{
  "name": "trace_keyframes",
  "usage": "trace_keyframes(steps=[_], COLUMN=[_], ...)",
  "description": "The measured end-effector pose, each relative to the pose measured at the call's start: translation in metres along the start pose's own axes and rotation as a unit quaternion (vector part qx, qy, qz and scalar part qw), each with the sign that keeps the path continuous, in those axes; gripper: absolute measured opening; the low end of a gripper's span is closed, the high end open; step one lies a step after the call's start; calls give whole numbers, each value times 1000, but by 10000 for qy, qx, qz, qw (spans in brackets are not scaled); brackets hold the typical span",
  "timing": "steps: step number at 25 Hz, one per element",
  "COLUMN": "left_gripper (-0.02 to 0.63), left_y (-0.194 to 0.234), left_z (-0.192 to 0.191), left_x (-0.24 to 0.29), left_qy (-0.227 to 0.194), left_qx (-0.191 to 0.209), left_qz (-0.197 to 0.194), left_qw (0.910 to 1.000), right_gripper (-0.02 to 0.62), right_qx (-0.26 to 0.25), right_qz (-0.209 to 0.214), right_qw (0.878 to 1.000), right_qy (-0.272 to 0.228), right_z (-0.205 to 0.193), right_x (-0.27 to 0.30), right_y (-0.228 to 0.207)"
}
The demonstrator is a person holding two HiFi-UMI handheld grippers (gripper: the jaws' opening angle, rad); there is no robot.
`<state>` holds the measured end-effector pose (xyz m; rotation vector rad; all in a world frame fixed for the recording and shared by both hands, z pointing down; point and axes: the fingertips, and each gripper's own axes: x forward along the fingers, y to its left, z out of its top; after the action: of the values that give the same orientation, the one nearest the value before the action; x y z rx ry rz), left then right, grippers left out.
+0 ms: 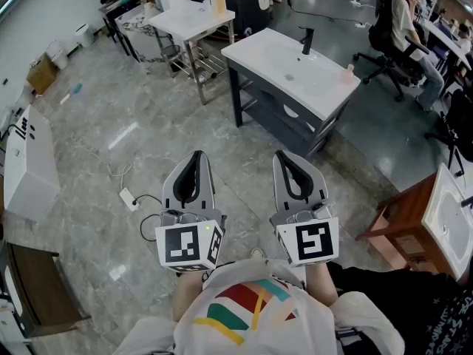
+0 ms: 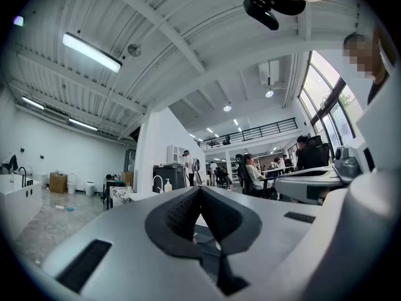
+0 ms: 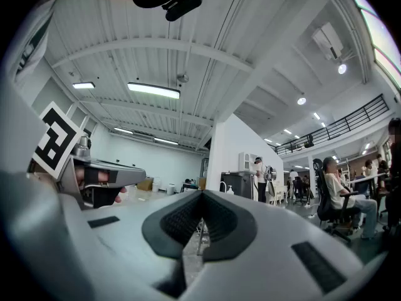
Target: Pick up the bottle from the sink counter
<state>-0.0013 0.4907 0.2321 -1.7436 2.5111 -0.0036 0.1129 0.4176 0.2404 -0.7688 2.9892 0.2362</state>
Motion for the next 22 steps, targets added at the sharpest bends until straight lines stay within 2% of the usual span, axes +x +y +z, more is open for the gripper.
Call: trace_keyframes(steps=[22], left_gripper=[18], left_y=[5], left_z=[-21], left_x=[24], left_qy=[357], left_qx=[-42], left_qz=[-30], left_qw=[9994], right_gripper=[12], right_qx=[198], right_qz=[137], right_qw=[9997], right_qy=[-13], right_z=[-16], right_x=[15], right_y=[-12])
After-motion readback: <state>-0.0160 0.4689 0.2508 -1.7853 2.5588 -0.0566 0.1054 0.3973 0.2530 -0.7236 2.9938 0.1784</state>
